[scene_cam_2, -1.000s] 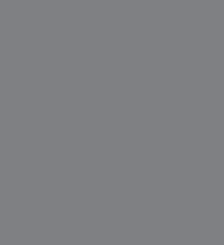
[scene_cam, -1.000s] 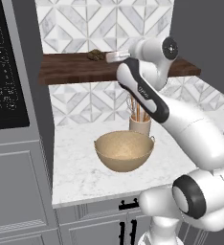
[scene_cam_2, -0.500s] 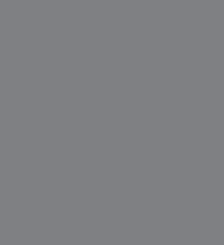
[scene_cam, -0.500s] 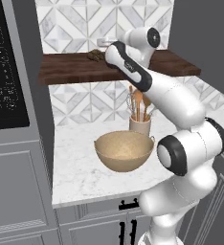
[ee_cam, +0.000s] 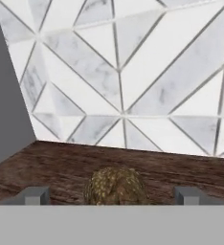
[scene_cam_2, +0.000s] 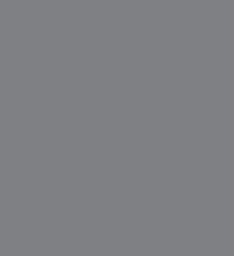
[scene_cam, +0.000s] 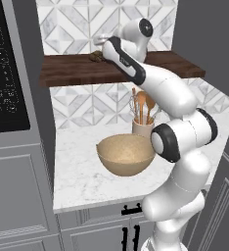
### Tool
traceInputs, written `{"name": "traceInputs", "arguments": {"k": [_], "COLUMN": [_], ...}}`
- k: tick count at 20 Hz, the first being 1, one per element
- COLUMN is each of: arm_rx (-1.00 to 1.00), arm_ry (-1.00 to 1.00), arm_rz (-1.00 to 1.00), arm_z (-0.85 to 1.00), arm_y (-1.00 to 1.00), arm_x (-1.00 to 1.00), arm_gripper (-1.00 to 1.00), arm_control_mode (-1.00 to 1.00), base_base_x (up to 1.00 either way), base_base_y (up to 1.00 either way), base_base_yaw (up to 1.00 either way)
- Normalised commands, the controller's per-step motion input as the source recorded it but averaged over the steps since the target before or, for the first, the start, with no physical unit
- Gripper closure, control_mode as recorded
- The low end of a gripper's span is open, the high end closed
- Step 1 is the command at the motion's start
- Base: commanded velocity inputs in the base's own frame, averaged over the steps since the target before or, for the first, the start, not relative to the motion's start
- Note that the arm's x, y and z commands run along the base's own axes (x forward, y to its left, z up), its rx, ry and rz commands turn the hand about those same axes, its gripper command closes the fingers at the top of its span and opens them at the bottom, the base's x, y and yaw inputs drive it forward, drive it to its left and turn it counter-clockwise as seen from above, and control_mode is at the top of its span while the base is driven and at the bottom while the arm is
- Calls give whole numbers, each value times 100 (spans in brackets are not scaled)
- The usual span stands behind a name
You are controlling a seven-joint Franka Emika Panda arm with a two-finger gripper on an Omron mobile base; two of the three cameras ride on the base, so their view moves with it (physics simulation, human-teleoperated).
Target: Open the cabinet, pick up the bread from the cabinet and place it in the basket. Then move the basket to the dining counter.
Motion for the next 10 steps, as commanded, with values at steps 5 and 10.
{"name": "traceInputs", "arguments": {"k": [5,10], "arm_rx": [0,-1], "arm_ry": [17,15], "arm_rz": [2,5], "arm_z": [-8,-11], "arm_y": [14,6], "arm_x": [10,12], "arm_gripper": [-100,-100], "arm_control_mode": [-100,-100], "base_base_x": [0,0], "base_base_y": [0,0], "base_base_yaw": [0,0]}}
